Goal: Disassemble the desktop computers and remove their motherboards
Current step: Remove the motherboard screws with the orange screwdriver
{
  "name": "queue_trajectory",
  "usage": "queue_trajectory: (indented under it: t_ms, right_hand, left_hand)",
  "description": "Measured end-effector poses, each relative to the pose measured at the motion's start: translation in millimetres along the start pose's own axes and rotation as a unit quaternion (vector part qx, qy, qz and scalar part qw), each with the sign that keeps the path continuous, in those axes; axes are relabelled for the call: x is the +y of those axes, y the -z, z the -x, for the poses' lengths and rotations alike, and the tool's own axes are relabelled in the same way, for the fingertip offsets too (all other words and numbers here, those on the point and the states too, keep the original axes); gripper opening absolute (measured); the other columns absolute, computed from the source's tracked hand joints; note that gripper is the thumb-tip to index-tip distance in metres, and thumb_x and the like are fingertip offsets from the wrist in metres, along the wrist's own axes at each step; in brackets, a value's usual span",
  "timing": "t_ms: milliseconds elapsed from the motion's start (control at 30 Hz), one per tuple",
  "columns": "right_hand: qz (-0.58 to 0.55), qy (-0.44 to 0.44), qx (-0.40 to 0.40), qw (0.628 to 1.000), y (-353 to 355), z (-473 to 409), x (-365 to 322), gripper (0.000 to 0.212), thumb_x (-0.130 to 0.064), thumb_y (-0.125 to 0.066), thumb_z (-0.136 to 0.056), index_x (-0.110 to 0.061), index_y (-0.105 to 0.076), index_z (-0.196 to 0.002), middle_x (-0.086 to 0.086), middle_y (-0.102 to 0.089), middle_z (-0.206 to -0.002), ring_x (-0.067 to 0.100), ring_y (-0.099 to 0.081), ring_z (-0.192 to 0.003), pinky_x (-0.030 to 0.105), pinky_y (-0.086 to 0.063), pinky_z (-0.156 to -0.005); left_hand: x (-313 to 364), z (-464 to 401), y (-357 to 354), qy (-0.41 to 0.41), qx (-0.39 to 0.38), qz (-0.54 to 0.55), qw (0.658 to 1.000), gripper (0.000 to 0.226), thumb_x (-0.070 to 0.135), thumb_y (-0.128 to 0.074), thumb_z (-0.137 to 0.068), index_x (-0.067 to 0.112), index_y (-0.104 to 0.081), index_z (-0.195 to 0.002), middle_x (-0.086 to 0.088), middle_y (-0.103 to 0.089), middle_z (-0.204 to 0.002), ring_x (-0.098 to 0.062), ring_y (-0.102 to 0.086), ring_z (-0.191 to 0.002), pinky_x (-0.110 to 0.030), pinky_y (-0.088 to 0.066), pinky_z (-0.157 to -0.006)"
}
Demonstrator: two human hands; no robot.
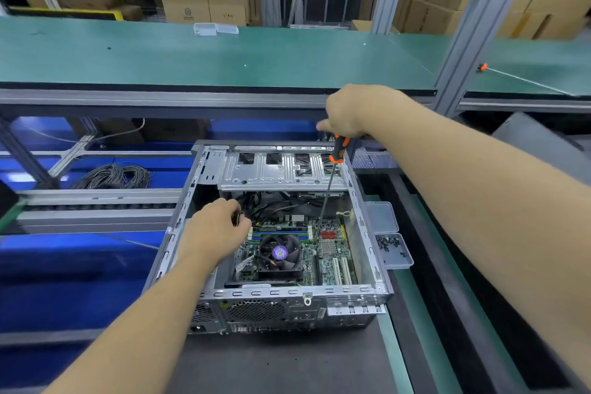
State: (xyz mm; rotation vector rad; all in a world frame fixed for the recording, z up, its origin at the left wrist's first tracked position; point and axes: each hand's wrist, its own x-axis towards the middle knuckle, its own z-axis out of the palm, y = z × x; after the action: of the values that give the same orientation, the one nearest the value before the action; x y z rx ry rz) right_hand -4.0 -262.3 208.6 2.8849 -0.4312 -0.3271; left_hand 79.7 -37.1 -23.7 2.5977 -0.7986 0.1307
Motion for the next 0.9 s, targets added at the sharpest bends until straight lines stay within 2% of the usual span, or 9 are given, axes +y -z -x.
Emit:
queue_trajectory:
  t_ms: [100, 200, 300, 400, 467, 600, 667, 767, 900]
  right_hand:
    - [-0.097, 0.089, 0.009, 0.991, -2, 1, 3, 0.014, -0.032, -0.066, -0.091, -0.021, -0.061, -0.099, 0.001, -0.061, -0.095, 0.026, -0.061, -0.085, 0.041, -0.055, -0.078]
    - [-0.123, 0.051, -0.039, 0.99, 0, 4, 1, 0.033, -0.049, -0.063, -0.092, -0.023, -0.054, -0.11, 0.008, -0.062, -0.1, 0.026, -0.064, -0.076, 0.04, -0.056, -0.065]
    - [0.024, -0.002, 0.008, 1.0, -2, 2, 0, 0.034, -0.045, -0.043, -0.104, -0.016, -0.058, -0.094, 0.01, -0.063, -0.096, 0.027, -0.057, -0.072, 0.034, -0.048, -0.065]
    - [-0.065, 0.083, 0.035, 0.994, -2, 2, 0, 0.013, -0.032, -0.059, -0.095, -0.019, -0.062, -0.095, 0.002, -0.063, -0.099, 0.021, -0.057, -0.077, 0.036, -0.051, -0.075]
    - [-0.115, 0.105, -0.011, 0.988, 1, 5, 0, 0.018, -0.028, -0.067, -0.09, -0.023, -0.058, -0.105, 0.002, -0.061, -0.099, 0.026, -0.064, -0.085, 0.043, -0.056, -0.078]
    - [-0.056, -0.012, -0.007, 0.998, 0, 1, -3, 0.044, -0.052, -0.045, -0.101, -0.01, -0.052, -0.088, 0.008, -0.058, -0.08, 0.025, -0.058, -0.058, 0.035, -0.044, -0.052]
    - [-0.017, 0.002, 0.019, 1.0, 0, -1, -1, 0.043, -0.043, -0.043, -0.104, -0.009, -0.056, -0.081, 0.006, -0.057, -0.074, 0.022, -0.055, -0.057, 0.031, -0.041, -0.053]
    - [-0.111, 0.1, -0.004, 0.989, 1, -2, 5, 0.012, -0.03, -0.065, -0.093, -0.021, -0.064, -0.1, 0.0, -0.064, -0.092, 0.026, -0.064, -0.084, 0.039, -0.054, -0.076]
    - [-0.207, 0.044, -0.043, 0.976, -3, -2, 8, 0.035, -0.052, -0.061, -0.093, -0.019, -0.057, -0.103, 0.008, -0.063, -0.091, 0.026, -0.068, -0.067, 0.04, -0.061, -0.065]
  left_hand:
    - [0, -1, -1, -0.002, 0.003, 0.002, 1.0, 0.019, 0.04, -0.048, -0.087, 0.025, -0.058, -0.081, 0.009, -0.055, -0.077, -0.009, -0.054, -0.07, -0.029, -0.047, -0.057]
    - [0, 0, -1, -0.003, 0.007, -0.001, 1.0, 0.019, 0.039, -0.049, -0.087, 0.024, -0.058, -0.081, 0.008, -0.054, -0.077, -0.01, -0.054, -0.07, -0.03, -0.048, -0.058]
    - [0, 0, -1, 0.0, 0.009, 0.0, 1.0, 0.019, 0.039, -0.048, -0.088, 0.025, -0.059, -0.083, 0.009, -0.054, -0.078, -0.01, -0.054, -0.07, -0.03, -0.049, -0.059]
    - [0, 0, -1, -0.001, 0.009, 0.003, 1.0, 0.019, 0.04, -0.048, -0.088, 0.026, -0.059, -0.084, 0.01, -0.053, -0.079, -0.01, -0.054, -0.071, -0.03, -0.047, -0.059]
    - [0, 0, 0, -0.002, 0.009, 0.002, 1.0, 0.019, 0.04, -0.047, -0.089, 0.026, -0.059, -0.084, 0.01, -0.053, -0.078, -0.009, -0.053, -0.071, -0.029, -0.046, -0.058]
    - [0, 0, 0, -0.002, 0.006, 0.002, 1.0, 0.019, 0.04, -0.047, -0.088, 0.025, -0.059, -0.085, 0.01, -0.053, -0.079, -0.008, -0.053, -0.072, -0.029, -0.045, -0.058]
    - [0, 0, 0, -0.001, 0.004, 0.003, 1.0, 0.02, 0.04, -0.047, -0.089, 0.025, -0.059, -0.086, 0.01, -0.053, -0.08, -0.009, -0.053, -0.072, -0.029, -0.046, -0.059]
    - [0, 0, 0, 0.0, 0.003, 0.005, 1.0, 0.02, 0.04, -0.046, -0.089, 0.025, -0.059, -0.085, 0.009, -0.053, -0.079, -0.009, -0.053, -0.071, -0.03, -0.048, -0.06]
    - [1, 1, 2, -0.002, 0.003, 0.003, 1.0, 0.019, 0.038, -0.046, -0.089, 0.024, -0.059, -0.085, 0.009, -0.053, -0.08, -0.01, -0.054, -0.071, -0.031, -0.049, -0.061]
